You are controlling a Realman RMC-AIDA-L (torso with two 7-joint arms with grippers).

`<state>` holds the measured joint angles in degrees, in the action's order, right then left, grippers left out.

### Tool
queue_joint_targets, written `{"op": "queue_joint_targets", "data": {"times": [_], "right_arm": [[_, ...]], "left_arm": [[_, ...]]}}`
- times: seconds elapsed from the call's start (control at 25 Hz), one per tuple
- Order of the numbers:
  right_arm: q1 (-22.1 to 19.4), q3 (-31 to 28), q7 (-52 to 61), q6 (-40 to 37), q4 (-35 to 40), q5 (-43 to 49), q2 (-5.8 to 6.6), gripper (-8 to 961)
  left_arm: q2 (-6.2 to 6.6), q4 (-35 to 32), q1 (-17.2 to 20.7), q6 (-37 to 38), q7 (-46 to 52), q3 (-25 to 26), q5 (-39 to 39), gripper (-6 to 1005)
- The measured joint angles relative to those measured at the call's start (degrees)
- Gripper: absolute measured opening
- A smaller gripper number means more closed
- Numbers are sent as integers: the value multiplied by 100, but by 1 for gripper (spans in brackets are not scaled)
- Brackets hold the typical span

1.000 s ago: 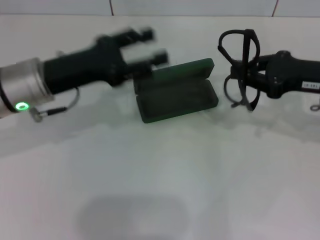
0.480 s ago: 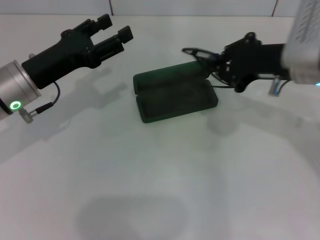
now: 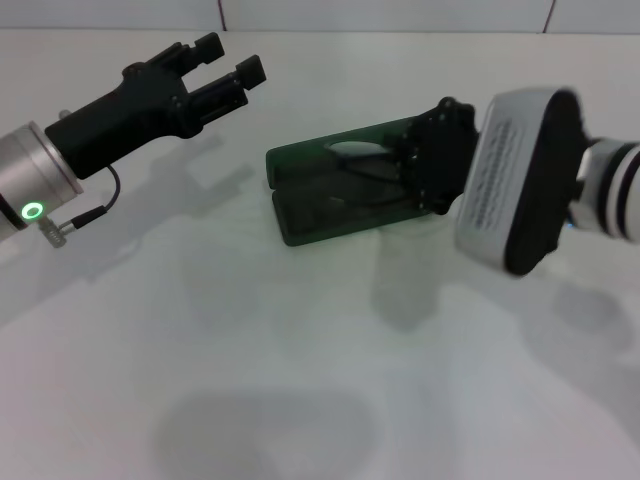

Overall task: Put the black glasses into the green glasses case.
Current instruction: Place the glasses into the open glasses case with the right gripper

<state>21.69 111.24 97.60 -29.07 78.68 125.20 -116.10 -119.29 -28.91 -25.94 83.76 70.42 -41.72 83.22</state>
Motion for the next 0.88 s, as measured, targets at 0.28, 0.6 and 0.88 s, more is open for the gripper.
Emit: {"op": "queue_joint_targets", "data": {"times": [0.28, 0.6, 0.88], "right_arm": [[-61, 734, -83, 1127, -304, 255, -2, 174], [35, 1027, -93, 1779, -774, 284, -8, 181], [262, 1358, -101, 2290, -1184, 337, -9, 188]], "left_arm": [[8, 8, -104, -6, 90, -25, 33, 795], [-3, 27, -175, -9, 136, -32, 55, 795], [-12, 27, -177, -9, 139, -39, 55, 796]]}}
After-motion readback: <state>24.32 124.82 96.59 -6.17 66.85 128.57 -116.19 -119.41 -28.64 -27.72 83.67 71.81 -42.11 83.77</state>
